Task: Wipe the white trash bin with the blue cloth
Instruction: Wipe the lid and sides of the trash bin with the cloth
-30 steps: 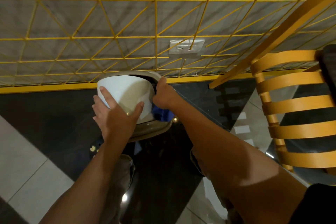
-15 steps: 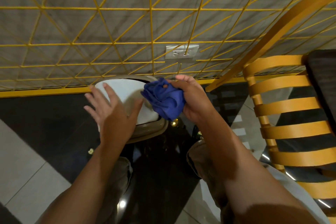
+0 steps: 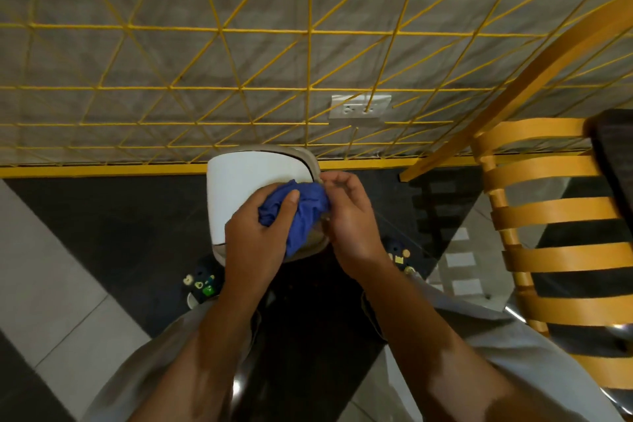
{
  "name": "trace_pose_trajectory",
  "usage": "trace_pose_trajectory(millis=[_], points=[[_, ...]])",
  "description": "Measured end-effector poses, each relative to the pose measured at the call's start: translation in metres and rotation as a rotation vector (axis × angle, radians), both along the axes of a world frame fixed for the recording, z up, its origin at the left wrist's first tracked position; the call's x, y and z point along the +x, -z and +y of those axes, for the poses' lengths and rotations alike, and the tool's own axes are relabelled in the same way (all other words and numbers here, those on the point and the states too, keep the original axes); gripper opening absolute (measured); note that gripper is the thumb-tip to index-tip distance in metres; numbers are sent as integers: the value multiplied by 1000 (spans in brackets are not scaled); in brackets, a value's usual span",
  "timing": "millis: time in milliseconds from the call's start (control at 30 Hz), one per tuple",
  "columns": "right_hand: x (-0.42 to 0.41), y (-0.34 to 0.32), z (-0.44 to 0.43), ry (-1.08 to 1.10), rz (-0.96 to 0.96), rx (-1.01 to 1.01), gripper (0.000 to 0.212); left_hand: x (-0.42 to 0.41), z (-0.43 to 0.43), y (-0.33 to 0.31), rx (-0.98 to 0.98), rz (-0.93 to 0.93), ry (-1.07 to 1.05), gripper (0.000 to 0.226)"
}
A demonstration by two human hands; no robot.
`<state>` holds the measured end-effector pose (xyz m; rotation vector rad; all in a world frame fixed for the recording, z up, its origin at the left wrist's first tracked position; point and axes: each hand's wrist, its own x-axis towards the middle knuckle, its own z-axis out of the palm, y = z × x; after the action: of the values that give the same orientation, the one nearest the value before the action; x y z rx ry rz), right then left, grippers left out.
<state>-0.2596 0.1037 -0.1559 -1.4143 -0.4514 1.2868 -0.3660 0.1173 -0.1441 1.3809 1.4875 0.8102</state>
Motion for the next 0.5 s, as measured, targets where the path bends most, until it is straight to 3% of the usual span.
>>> trace_pose_trajectory(millis=[133,233,367,433,500], points=[[-11,20,-1,-96,-458,35,30,-9,10,6,277,146,-100,27],[-13,46,-16,-359,-807,-14,55,-17,27,11,459,231,-105,24],[-28,74,-28,-803,-1002,-109,99,-24,40,49,548,557,390,35],[-35,80,-27,-838,-1027,-194,103,-26,43,68,628,806,609,41],[-37,82,-25,-773,-1045,-224,94,-25,46,72,659,959,673,50]])
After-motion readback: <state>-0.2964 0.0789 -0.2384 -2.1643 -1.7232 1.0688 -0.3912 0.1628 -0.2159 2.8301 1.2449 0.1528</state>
